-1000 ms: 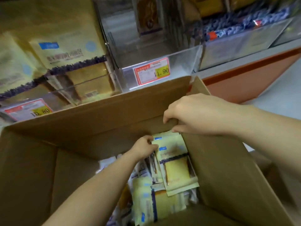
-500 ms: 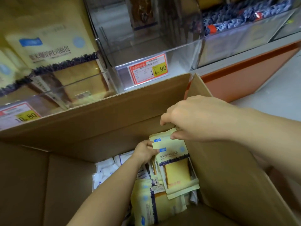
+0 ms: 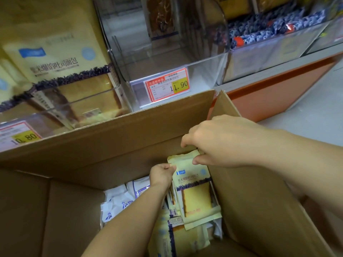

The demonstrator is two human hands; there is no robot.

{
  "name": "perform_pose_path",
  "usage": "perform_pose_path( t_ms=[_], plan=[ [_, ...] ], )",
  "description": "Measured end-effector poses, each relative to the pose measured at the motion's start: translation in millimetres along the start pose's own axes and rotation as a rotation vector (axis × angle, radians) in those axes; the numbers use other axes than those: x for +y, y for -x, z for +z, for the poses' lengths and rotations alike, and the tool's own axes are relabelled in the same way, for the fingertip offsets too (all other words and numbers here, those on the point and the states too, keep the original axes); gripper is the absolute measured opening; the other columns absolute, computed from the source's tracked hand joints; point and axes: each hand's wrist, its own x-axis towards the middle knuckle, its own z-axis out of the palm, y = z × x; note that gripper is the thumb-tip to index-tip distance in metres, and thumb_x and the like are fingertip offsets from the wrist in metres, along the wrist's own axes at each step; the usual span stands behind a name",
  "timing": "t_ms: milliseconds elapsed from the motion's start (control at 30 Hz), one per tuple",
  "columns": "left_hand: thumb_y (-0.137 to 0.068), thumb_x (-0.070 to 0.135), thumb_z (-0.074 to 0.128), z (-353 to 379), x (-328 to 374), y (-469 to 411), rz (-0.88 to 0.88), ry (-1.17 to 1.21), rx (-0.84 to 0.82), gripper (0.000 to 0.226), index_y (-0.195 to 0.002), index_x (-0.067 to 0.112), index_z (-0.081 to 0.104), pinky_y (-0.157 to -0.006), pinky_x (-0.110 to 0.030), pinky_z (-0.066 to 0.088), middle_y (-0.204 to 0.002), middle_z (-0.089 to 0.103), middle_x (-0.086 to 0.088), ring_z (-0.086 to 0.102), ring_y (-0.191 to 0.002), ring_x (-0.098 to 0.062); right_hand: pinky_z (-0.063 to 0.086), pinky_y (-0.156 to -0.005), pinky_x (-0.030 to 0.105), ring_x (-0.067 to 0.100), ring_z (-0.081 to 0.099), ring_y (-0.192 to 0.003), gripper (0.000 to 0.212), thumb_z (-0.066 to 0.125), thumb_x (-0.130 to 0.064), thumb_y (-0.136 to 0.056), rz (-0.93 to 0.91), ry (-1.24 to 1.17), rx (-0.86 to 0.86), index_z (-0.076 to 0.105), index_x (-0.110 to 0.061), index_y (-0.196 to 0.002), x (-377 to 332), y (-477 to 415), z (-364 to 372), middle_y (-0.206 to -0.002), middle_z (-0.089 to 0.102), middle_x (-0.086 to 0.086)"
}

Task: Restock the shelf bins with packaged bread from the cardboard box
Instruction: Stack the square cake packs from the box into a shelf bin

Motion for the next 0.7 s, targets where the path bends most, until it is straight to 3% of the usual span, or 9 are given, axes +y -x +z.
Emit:
perform_pose_path(
  t_ms=[167,300,433,533,600,700],
  plan=[
    [-0.088,0.013,0.067,-17,23,29,0.300,-0.034,-0.034,0.010,-0.078,0.017,0.068,-0.063,-0.013,0.043,-0.071,0.062,0.006,0.052,-0.065,-0.007,0.051,-0.083,0.040,0.021,0.059,-0.103,0.040,0.052,-0.050,-0.091,-0.006,-0.007,-0.011,0.046,-0.036,-0.128,4,1,-2,-0.122,0.058,-0.008],
    [-0.086,0.013,0.068,-50,48,64,0.533,-0.112,-0.003,0.020,-0.071,0.026,0.066,-0.070,-0.021,0.046,-0.071,0.065,0.012,0.056,-0.067,-0.004,0.051,-0.085,0.041,0.021,0.058,-0.107,0.042,0.054,-0.051,-0.089,0.019,-0.046,0.021,0.046,-0.038,-0.128,4,1,-2,-0.125,0.057,-0.007],
    [-0.085,0.011,0.069,-88,70,99,0.668,-0.062,0.115,0.011,-0.076,0.017,0.068,-0.068,-0.014,0.045,-0.077,0.068,0.006,0.056,-0.069,0.000,0.044,-0.091,0.025,0.011,0.054,-0.114,0.065,0.061,-0.046,-0.087,0.078,-0.243,0.160,0.030,-0.035,-0.143,-2,6,-7,-0.134,0.052,-0.008],
    [-0.086,0.009,0.068,-116,84,128,0.729,0.049,0.193,0.012,-0.076,0.017,0.068,-0.068,-0.011,0.045,-0.076,0.068,0.008,0.056,-0.068,0.004,0.039,-0.088,0.017,0.005,0.052,-0.107,0.083,0.071,-0.042,-0.079,0.086,-0.451,0.294,0.025,-0.029,-0.147,-11,13,-13,-0.138,0.048,-0.006],
    [-0.086,0.012,0.068,-135,89,142,0.740,0.121,0.232,0.014,-0.075,0.021,0.069,-0.069,-0.016,0.046,-0.076,0.069,0.008,0.057,-0.070,0.001,0.036,-0.089,0.015,0.000,0.046,-0.109,0.090,0.076,-0.043,-0.074,0.081,-0.591,0.321,0.024,-0.029,-0.147,-18,19,-17,-0.138,0.045,-0.010],
    [-0.083,0.030,0.071,-159,98,165,0.730,0.276,0.222,0.007,-0.079,0.024,0.073,-0.078,-0.039,0.053,-0.086,0.073,0.000,0.067,-0.087,-0.020,0.027,-0.096,0.012,-0.007,0.031,-0.121,0.102,0.079,-0.046,-0.069,0.051,-0.715,0.283,0.015,-0.034,-0.148,-35,28,-23,-0.136,0.033,-0.023]
  ],
)
